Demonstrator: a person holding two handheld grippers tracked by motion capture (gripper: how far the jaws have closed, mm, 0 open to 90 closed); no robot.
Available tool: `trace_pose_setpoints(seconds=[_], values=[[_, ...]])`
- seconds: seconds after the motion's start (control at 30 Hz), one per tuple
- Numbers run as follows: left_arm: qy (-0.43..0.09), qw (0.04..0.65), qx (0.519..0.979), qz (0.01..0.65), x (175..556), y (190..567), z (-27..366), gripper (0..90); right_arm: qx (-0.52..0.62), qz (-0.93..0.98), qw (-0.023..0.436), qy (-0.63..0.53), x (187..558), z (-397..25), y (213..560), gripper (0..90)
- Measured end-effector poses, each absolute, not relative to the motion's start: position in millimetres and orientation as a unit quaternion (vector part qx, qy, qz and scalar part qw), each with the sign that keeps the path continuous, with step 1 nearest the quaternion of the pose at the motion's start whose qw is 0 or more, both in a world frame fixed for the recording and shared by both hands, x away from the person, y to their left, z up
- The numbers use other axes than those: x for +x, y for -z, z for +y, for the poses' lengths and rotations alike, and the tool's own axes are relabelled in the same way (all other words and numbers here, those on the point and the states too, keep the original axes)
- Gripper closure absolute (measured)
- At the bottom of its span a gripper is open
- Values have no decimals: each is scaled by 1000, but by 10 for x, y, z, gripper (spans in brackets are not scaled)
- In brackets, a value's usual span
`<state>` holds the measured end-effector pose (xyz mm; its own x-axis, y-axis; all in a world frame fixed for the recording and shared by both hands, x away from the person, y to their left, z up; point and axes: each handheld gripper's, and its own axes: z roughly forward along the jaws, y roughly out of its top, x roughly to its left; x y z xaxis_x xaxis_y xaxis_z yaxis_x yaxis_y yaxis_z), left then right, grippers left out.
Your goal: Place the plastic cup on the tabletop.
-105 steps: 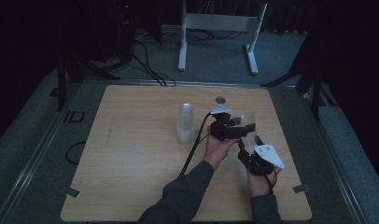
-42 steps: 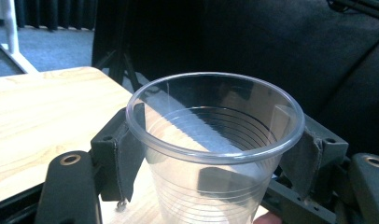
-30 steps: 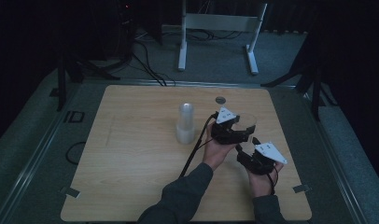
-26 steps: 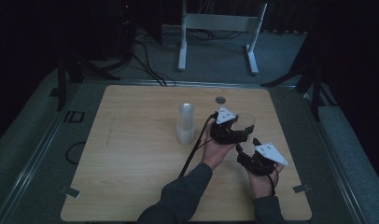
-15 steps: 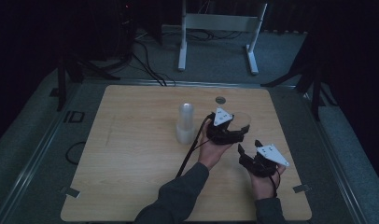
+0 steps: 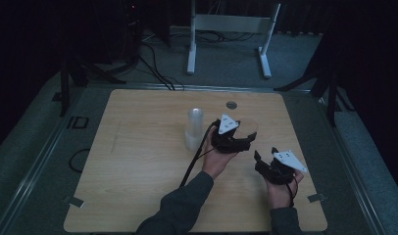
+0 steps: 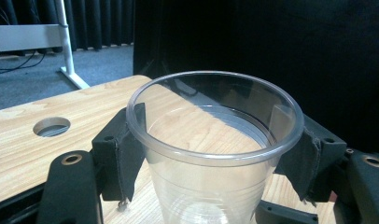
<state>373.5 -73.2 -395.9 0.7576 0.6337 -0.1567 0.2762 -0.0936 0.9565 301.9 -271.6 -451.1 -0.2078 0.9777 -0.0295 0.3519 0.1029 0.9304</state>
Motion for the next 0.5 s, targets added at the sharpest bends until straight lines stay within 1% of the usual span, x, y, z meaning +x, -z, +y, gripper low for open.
trace_pose_setpoints(seconds=[0.5], values=[[-152, 597, 722, 315, 3692, 3986, -627, 291, 519, 644, 365, -427, 3037, -2728, 4519, 332]])
